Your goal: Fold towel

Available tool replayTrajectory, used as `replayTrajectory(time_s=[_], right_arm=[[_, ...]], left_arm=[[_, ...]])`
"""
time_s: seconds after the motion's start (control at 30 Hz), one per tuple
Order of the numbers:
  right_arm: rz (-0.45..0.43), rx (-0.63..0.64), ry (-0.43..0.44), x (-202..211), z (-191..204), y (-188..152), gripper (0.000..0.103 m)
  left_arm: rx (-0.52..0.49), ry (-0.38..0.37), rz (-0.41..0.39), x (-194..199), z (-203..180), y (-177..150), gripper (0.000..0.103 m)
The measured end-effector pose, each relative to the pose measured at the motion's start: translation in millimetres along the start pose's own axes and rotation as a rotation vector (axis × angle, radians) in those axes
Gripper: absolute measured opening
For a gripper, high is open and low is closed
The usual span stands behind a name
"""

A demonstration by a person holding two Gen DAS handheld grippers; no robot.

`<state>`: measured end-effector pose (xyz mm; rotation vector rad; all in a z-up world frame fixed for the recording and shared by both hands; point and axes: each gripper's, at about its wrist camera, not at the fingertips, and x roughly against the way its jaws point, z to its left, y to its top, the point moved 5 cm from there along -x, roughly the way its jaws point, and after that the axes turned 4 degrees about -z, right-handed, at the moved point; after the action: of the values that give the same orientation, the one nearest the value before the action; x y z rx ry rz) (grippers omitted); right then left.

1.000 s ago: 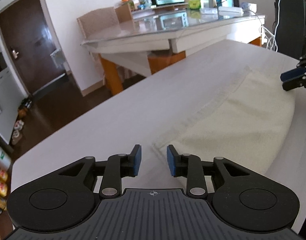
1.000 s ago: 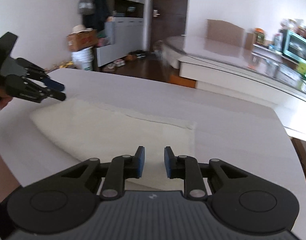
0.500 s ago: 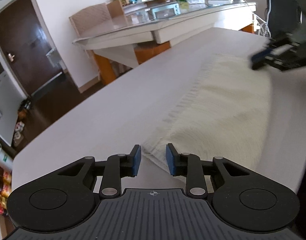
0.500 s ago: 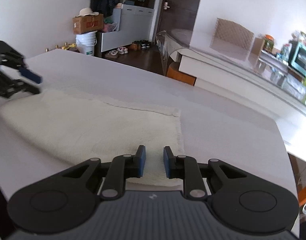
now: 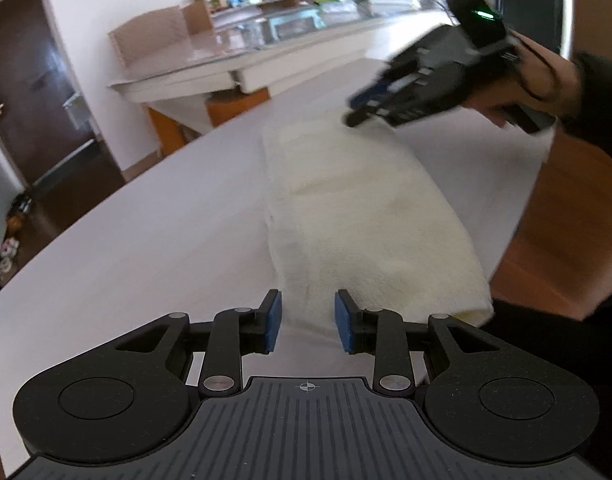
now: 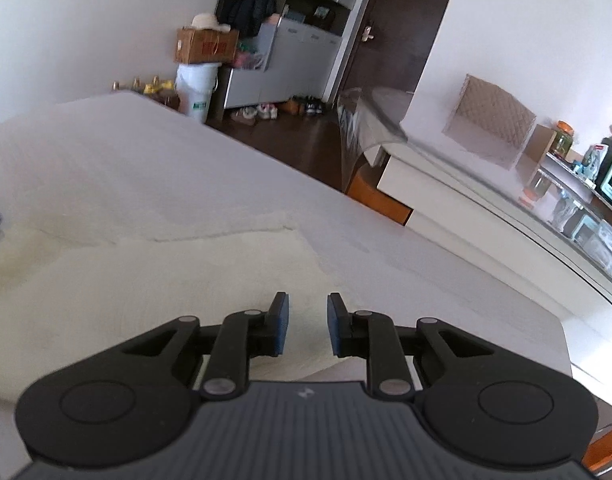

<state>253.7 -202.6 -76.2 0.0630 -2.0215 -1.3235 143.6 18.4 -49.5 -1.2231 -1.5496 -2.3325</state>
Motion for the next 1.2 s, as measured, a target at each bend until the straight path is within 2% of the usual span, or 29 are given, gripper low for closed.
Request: replayTrajectory(time_s=[0.03,0.1,0.17,0.23,0.4,0.57,0.77,0.87,1.0,1.2], right_arm=[[-0.011,-0.015,0.01,9.4,4.1,-1.0,0.024],[-0.037,-0.058,0.051,30.2,15.4,-4.1,0.025],[-0.065,-0.085,0.098,47.7,28.0,-6.3,0.028],[-0.103,-0.088,0.16,71.7,48.9,-10.9,0.037],[-0.14,-0.029,0.233,110.2,89.7,-21.9,0.042],[-0.122,0.083,0.204,133.0,112.2,-38.2,0.048],[-0.052,0.252,0.125,149.3,128.6,-64.6,0.053],[-0.02,0.358,0.074,145.1,137.4,-78.2,0.056],[-0.018,0.46,0.014,140.3,146.5,-90.7,0.062],[-0.085,0.548,-0.023,137.3,170.3,-95.3,0.071]], left_arm=[[0.017,0.019,-0.007,0.2,6.0,0.4,0.043],[0.022,0.038,-0.007,-4.0,11.4,0.7,0.047],[0.018,0.045,-0.001,-8.5,14.0,0.6,0.047],[0.008,0.031,0.008,-12.1,12.6,-1.1,0.047],[-0.004,0.021,0.006,-7.6,4.9,-5.6,0.047],[-0.007,-0.02,-0.006,0.0,-14.0,-9.2,0.047],[0.023,-0.125,-0.028,2.8,-32.0,-9.4,0.047],[0.021,-0.122,-0.039,4.5,-33.4,-8.5,0.047],[0.02,-0.105,-0.051,12.2,-30.1,-7.8,0.048],[0.013,-0.078,-0.066,27.7,-22.5,-9.2,0.053]])
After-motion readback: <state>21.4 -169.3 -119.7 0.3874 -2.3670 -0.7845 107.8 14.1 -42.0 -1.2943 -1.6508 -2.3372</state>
